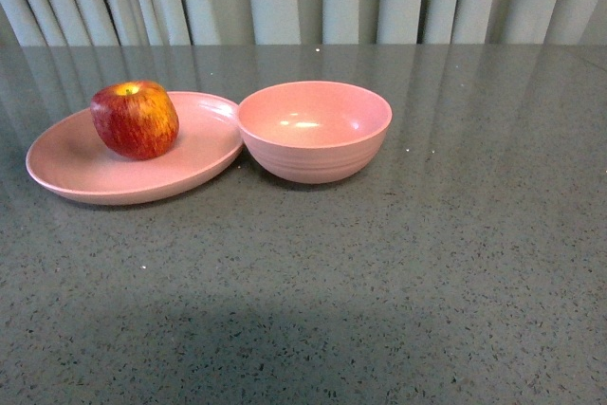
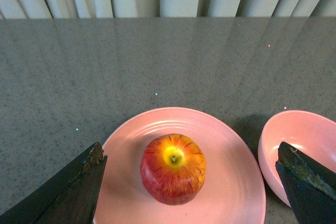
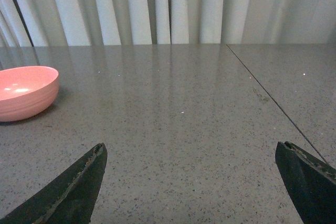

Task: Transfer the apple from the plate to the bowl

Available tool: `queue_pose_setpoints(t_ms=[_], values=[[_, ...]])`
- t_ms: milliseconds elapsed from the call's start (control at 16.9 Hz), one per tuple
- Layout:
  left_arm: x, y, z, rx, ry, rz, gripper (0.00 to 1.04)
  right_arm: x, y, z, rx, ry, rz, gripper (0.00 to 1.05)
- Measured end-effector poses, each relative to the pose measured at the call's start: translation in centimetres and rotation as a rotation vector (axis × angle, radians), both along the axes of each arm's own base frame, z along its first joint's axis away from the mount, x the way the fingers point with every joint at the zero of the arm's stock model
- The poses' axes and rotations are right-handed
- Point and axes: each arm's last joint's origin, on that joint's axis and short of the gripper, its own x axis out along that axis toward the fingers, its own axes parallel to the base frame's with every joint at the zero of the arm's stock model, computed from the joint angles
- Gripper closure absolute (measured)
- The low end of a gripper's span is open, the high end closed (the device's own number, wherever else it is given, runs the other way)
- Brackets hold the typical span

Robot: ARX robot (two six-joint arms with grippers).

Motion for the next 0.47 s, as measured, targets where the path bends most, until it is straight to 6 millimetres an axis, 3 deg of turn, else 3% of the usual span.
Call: queue_pose_setpoints(t_ms=[177,472], values=[[4.4,-1.2,-1.3,0.04,0.148,-0.012,0.07,0.0,0.0,0.0,0.0,0.0,0.0,0.07],[7.5,-1.9,-4.0,0.062,0.34,-0.014,0.07,0.0,0.0,0.0,0.0,0.0,0.0,0.07]])
